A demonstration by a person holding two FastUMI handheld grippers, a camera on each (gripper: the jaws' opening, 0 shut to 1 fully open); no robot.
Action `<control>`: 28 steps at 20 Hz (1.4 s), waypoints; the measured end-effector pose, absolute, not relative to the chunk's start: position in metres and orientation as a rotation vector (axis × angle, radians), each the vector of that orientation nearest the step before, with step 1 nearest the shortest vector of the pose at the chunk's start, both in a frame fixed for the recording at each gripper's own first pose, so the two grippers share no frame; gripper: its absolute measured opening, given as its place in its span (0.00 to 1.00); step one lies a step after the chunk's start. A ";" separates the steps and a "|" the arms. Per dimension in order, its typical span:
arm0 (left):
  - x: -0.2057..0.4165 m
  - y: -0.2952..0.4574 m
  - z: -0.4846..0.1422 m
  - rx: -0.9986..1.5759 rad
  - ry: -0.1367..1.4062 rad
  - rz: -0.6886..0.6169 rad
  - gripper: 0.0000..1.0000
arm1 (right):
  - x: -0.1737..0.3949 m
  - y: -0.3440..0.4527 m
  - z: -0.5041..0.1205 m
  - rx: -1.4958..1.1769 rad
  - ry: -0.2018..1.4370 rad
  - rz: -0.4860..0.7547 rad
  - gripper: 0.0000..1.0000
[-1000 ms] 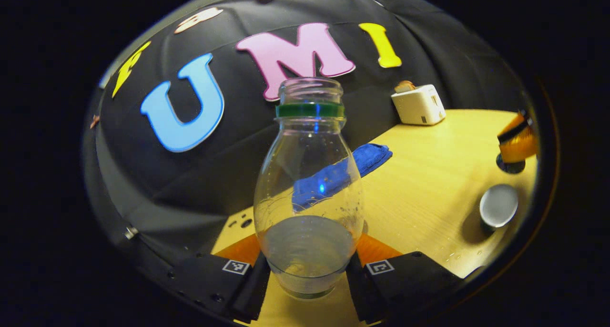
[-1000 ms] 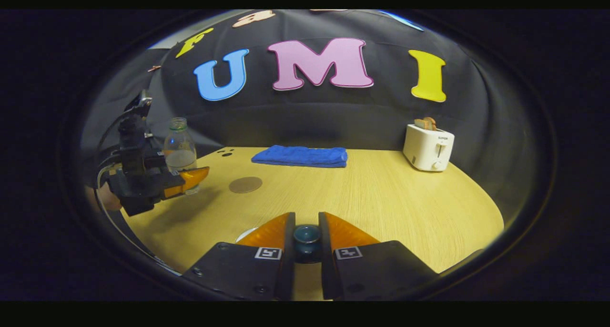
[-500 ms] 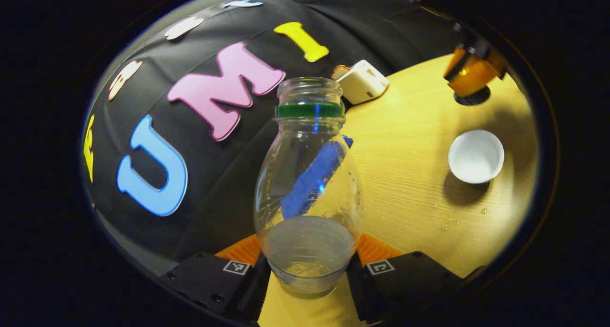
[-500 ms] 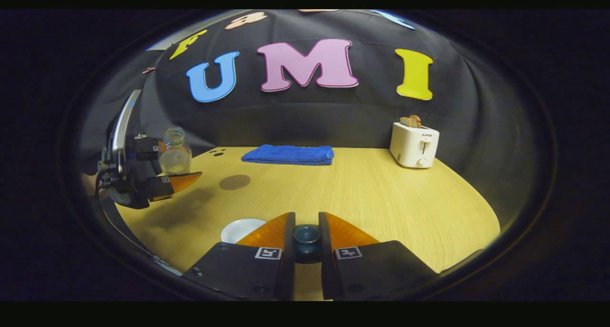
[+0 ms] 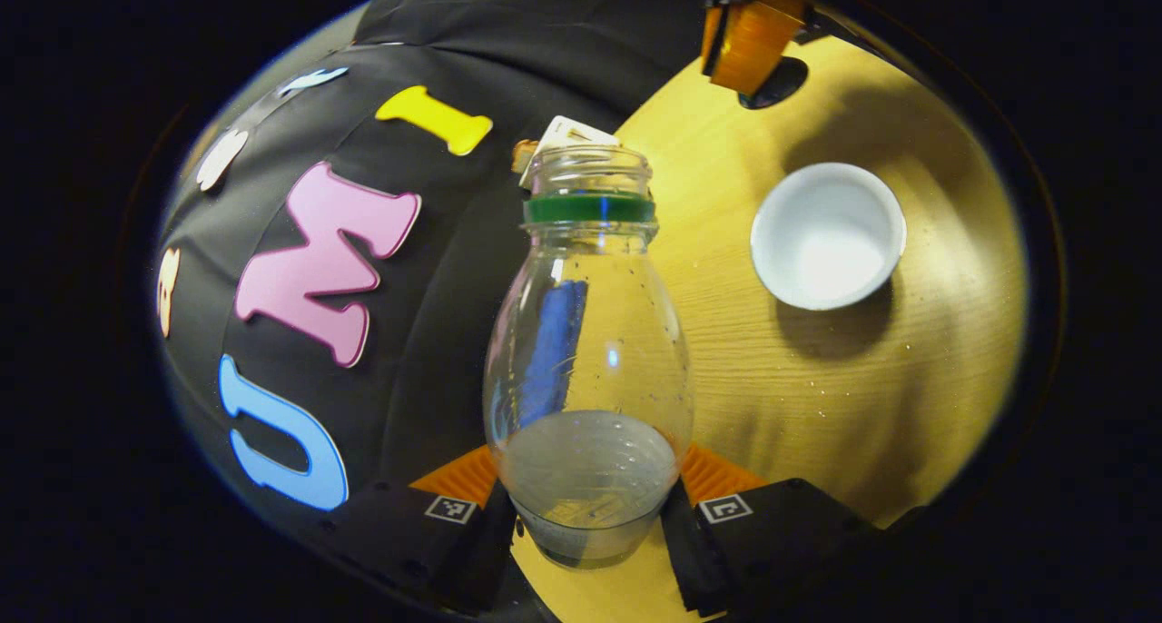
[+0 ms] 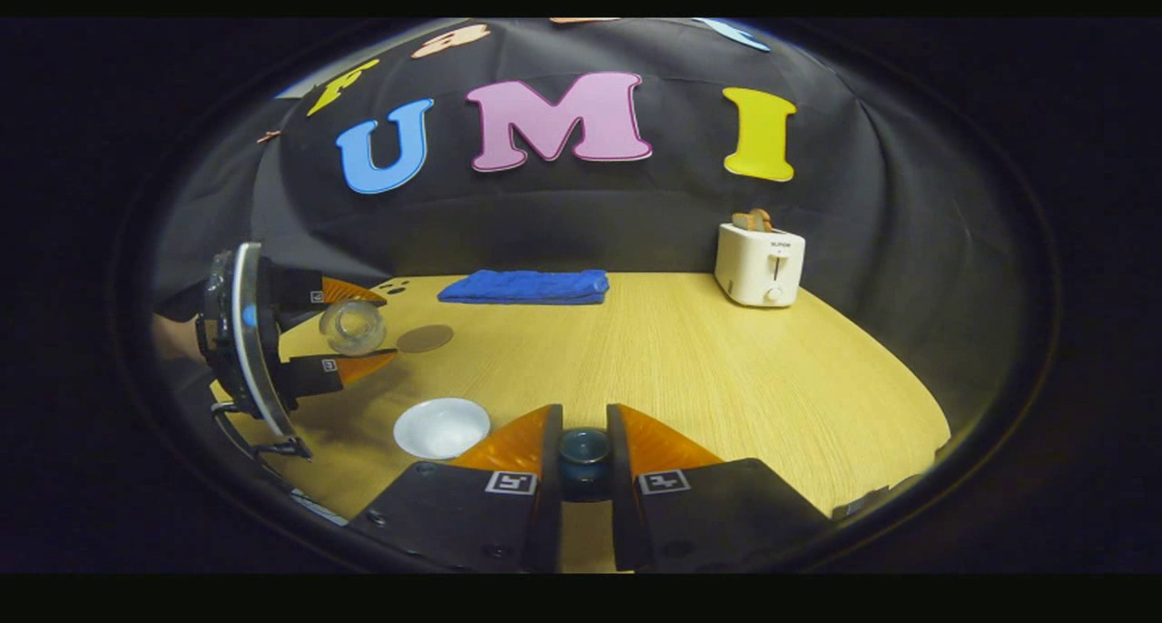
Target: Open the teacup lid with one hand, grasp the water bottle and pour water into the teacup with the other hand; after pouring, place the water bottle on the coaster and then close the teacup lid.
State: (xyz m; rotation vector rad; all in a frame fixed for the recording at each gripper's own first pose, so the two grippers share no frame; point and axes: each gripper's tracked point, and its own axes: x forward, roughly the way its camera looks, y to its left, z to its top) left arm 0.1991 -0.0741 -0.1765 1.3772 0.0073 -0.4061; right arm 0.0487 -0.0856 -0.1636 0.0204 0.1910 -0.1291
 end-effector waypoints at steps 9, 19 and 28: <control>0.208 -0.078 -0.183 1.609 -0.039 -0.434 0.74 | 0.043 -0.081 -0.169 0.035 0.195 -0.129 0.26; 0.220 -0.093 -0.182 1.805 -0.115 -0.484 0.74 | 0.043 -0.067 -0.177 0.033 0.214 -0.088 0.21; 0.225 -0.095 -0.183 1.937 -0.142 -0.493 0.74 | 0.042 -0.069 -0.179 0.035 0.213 -0.090 0.26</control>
